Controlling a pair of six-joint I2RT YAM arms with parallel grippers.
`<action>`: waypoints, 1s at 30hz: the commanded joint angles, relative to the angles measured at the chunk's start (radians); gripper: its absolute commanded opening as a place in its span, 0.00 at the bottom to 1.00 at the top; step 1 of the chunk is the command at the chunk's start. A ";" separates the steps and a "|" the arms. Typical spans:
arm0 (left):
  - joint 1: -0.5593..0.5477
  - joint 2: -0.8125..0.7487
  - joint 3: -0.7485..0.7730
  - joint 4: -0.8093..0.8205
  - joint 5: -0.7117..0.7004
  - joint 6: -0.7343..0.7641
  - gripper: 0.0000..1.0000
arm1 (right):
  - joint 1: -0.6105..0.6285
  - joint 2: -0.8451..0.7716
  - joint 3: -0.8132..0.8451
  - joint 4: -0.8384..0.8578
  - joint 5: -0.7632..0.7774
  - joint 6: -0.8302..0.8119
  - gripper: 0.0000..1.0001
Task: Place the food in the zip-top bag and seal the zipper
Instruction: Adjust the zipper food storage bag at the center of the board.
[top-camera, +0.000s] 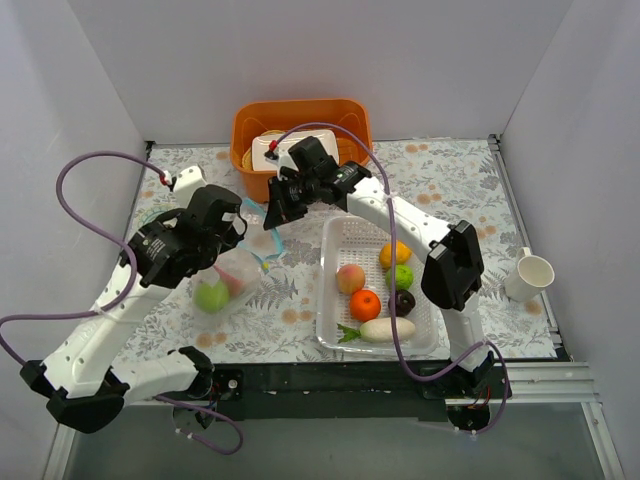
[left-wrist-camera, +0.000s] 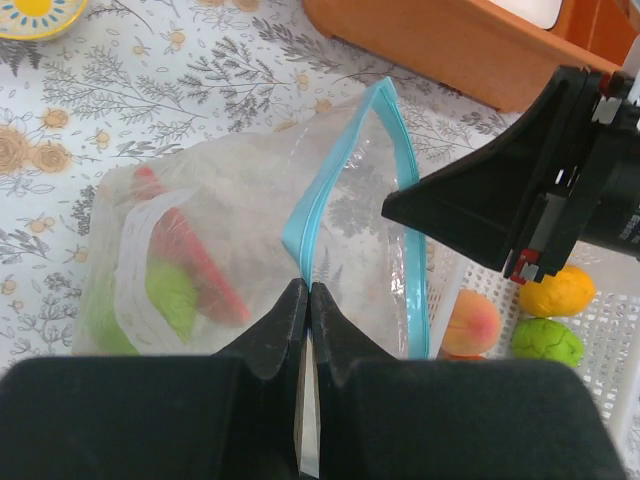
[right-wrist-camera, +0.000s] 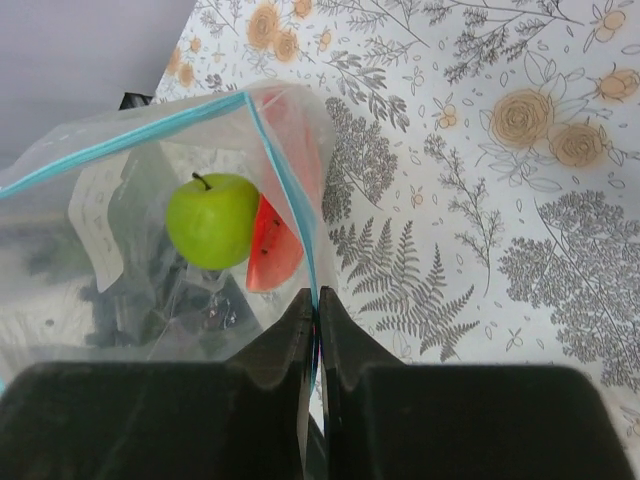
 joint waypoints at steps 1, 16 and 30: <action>-0.002 -0.030 -0.074 -0.026 -0.032 0.006 0.00 | 0.009 0.051 0.010 0.031 0.002 0.032 0.12; 0.000 0.052 -0.227 0.231 0.014 0.132 0.00 | 0.009 -0.149 -0.446 0.308 0.134 0.124 0.13; 0.000 0.051 -0.396 0.374 0.152 0.096 0.00 | 0.006 -0.360 -0.471 0.170 0.445 0.071 0.63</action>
